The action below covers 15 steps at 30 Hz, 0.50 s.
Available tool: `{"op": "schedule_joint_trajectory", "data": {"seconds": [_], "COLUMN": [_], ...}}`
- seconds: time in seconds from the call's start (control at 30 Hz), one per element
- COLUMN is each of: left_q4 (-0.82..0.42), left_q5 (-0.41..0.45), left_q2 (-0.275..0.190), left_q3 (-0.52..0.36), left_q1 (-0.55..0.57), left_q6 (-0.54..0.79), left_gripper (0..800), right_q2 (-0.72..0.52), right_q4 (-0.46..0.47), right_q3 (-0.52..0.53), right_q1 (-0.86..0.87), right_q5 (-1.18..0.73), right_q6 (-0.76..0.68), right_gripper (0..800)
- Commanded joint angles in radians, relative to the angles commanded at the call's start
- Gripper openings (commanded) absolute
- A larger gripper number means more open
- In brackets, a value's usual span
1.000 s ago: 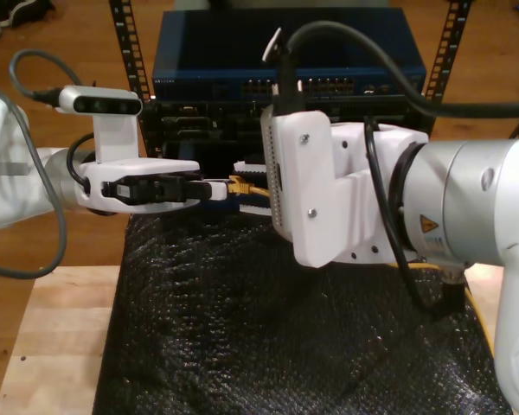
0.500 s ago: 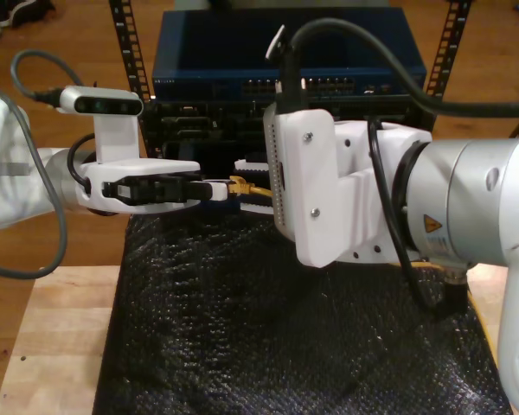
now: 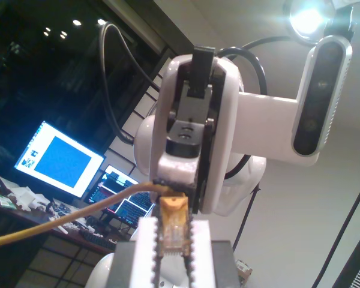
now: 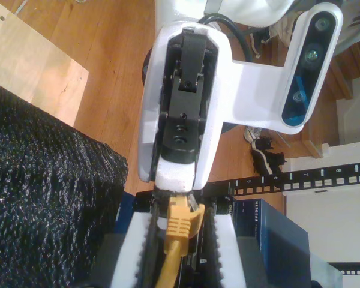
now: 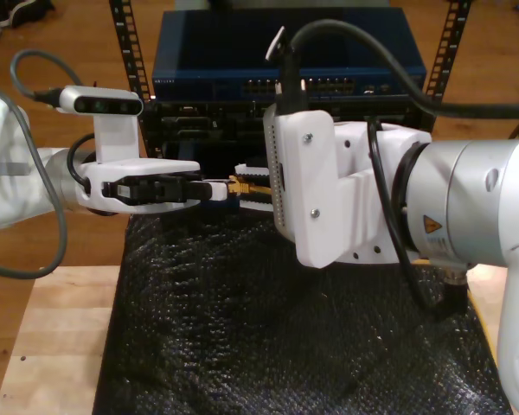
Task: Grab the cable and plug it in
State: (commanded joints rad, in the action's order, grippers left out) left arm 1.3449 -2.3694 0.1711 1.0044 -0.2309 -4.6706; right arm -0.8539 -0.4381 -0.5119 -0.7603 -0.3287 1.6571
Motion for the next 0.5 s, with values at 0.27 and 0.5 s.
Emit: {"op": "schedule_joint_trajectory", "data": {"seconds": [0.27,0.5], "left_q4": [0.0,0.0], "left_q5": [0.0,-0.002], "left_q2": [0.0,0.0], "left_q3": [0.0,0.0], "left_q1": [0.0,0.0], "left_q6": [0.0,-0.002], "left_gripper": [20,36], "right_q2": [0.0,0.0], "right_q4": [0.0,0.0], "right_q3": [0.002,0.011], "right_q1": [0.0,0.0], "right_q5": [0.0,0.002], "right_q6": [0.0,-0.005], "right_gripper": [186,47]}}
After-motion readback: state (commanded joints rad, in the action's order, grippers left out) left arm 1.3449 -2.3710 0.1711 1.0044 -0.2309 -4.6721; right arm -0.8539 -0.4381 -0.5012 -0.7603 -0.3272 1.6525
